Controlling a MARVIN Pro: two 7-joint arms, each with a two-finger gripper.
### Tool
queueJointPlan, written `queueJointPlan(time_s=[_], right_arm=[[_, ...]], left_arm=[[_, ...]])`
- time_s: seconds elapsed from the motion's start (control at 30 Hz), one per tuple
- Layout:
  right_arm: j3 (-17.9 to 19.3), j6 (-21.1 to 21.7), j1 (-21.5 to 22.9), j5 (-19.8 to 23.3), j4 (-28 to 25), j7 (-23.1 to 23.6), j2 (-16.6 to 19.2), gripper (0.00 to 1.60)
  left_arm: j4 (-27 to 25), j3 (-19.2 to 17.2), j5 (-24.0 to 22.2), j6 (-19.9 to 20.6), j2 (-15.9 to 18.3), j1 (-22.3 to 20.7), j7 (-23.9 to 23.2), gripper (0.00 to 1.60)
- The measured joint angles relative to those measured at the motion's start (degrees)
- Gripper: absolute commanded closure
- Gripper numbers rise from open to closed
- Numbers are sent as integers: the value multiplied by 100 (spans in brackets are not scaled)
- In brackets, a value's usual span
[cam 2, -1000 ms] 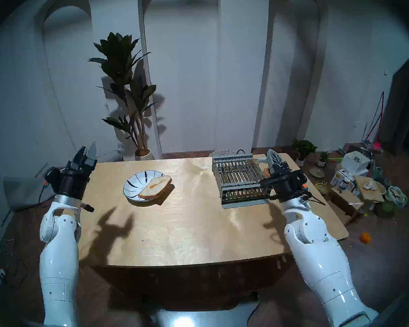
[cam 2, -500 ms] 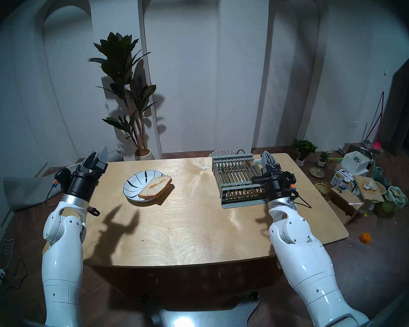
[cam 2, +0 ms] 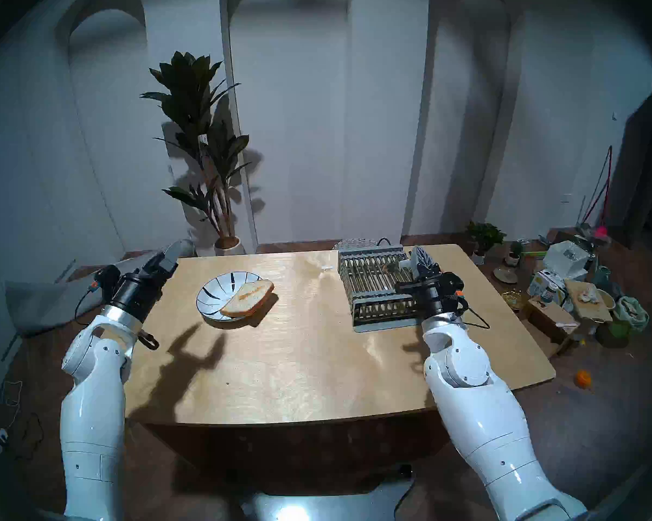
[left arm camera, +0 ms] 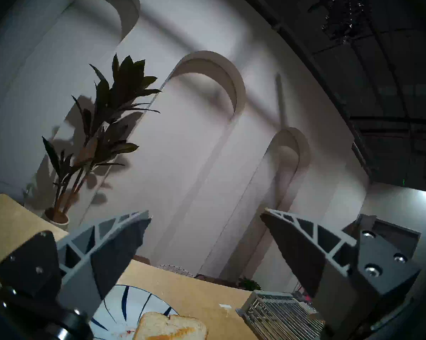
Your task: Spread peanut butter over the slice of bread with the knife
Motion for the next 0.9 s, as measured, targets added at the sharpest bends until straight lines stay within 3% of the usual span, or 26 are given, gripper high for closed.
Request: queueJointPlan(time_s=[0.9], right_arm=[[-279,-61,67,-288,595,153,5,160]], left_arm=[[-34,12,-52,15,30,50,-36,0]])
